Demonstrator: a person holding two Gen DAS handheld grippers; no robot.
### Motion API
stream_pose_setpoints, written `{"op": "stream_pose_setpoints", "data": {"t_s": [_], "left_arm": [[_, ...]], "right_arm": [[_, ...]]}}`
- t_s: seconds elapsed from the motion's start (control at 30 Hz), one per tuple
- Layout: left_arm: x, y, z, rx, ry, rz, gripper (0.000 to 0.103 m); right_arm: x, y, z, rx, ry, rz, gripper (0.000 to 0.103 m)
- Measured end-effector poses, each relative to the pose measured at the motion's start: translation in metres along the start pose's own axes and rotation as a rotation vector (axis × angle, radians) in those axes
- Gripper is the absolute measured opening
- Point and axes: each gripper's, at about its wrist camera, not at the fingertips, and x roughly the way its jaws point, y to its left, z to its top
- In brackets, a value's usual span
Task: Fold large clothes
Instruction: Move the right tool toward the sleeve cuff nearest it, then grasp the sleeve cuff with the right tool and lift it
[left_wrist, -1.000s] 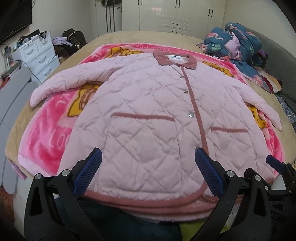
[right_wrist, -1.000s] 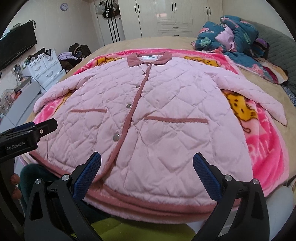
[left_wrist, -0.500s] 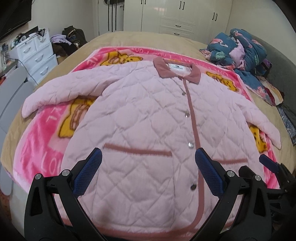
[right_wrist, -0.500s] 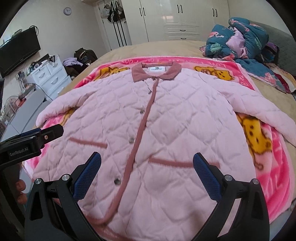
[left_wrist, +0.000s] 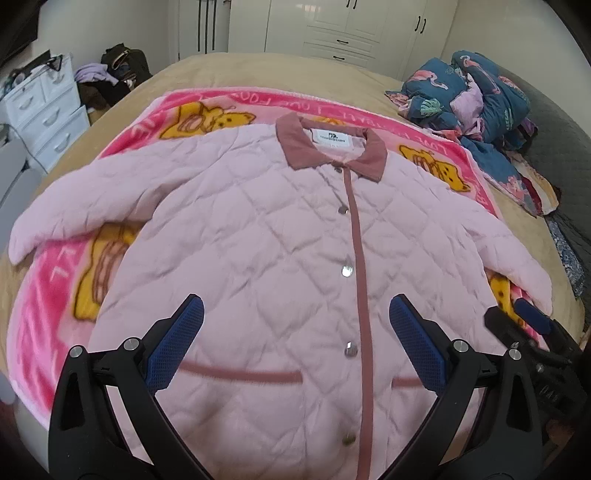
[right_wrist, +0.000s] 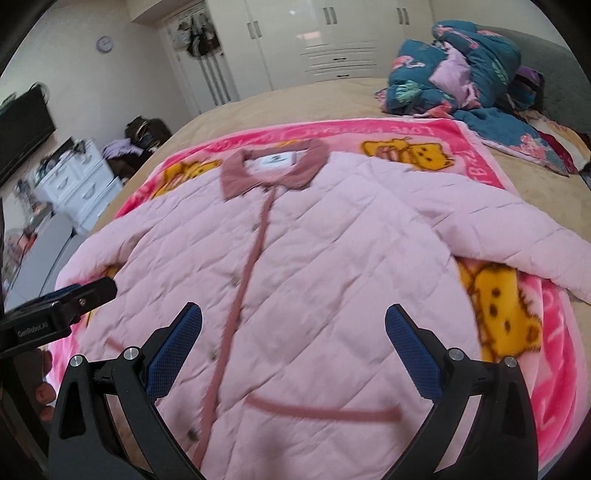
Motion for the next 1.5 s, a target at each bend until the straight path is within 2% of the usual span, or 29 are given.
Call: {"op": "stream_pose_setpoints", "data": {"t_s": [0.33,0.57,0.87,1.13,1.33,1.5], "left_arm": [[0.037,-0.036,0.05,0.033,-0.001,0.012,0.094],[0.062,-0.062,0.069,0.046,0.01,0.012,0.094],[0.09,-0.099,0.073,0.104,0.031,-0.007,0.094],[0.118,-0.128,0.065,0.17,0.056,-0.01,0.094],[0.132,-0.132,0.055,0.194,0.084,-0.012,0.094],[0.136,-0.129,0.054,0.19,0.076,-0.004,0.094]], "right_arm": [[0.016,-0.078,0.037,0.128,-0.035,-0.107,0.099],[0.02,-0.135,0.047,0.215,-0.048,-0.183,0.099],[0.027,-0.219,0.029,0.415,-0.03,-0.278,0.099],[0.023,-0.278,0.011,0.552,-0.045,-0.337,0.099],[0.023,-0.319,0.0,0.683,-0.047,-0.377,0.099],[0.027,-0.351,-0.005,0.78,-0.053,-0.374,0.099]]}}
